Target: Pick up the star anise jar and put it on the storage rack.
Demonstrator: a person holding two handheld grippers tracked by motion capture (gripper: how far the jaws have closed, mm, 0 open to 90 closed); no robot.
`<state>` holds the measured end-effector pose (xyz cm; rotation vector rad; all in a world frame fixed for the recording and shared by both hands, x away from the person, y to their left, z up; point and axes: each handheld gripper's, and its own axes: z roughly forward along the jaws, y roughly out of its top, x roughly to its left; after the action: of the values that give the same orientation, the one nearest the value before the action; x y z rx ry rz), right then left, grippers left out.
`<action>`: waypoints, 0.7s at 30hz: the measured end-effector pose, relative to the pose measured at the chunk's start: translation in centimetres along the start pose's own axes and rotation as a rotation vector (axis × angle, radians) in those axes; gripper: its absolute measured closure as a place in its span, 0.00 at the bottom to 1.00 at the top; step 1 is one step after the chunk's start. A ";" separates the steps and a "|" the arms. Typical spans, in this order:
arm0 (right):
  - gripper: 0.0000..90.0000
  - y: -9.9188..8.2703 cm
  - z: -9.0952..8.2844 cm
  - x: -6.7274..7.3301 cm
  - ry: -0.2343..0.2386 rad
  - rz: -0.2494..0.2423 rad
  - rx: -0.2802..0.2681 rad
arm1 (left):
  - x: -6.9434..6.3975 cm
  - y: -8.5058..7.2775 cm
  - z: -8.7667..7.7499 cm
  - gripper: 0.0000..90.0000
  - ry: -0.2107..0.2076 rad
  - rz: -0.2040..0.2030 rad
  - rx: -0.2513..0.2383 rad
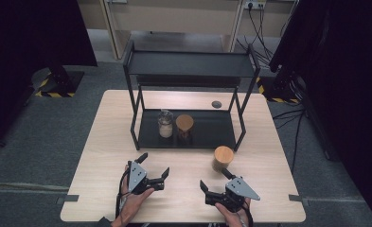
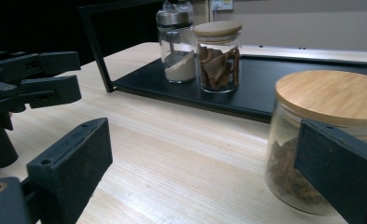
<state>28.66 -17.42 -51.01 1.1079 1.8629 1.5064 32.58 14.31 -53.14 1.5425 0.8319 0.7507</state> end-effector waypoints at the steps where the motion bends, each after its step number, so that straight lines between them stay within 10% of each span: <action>1: 0.05 0.0 -0.1 -0.1 -0.003 0.003 0.000 | 0.0 0.0 0.0 0.02 0.000 0.000 0.000; 21: 0.05 -0.2 -0.1 -1.8 -0.094 -0.007 0.012 | 0.0 0.0 0.0 0.02 0.001 0.001 0.000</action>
<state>29.51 -18.99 -51.38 1.1562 1.8128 1.4159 32.57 14.30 -53.14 1.5428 0.8312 0.7523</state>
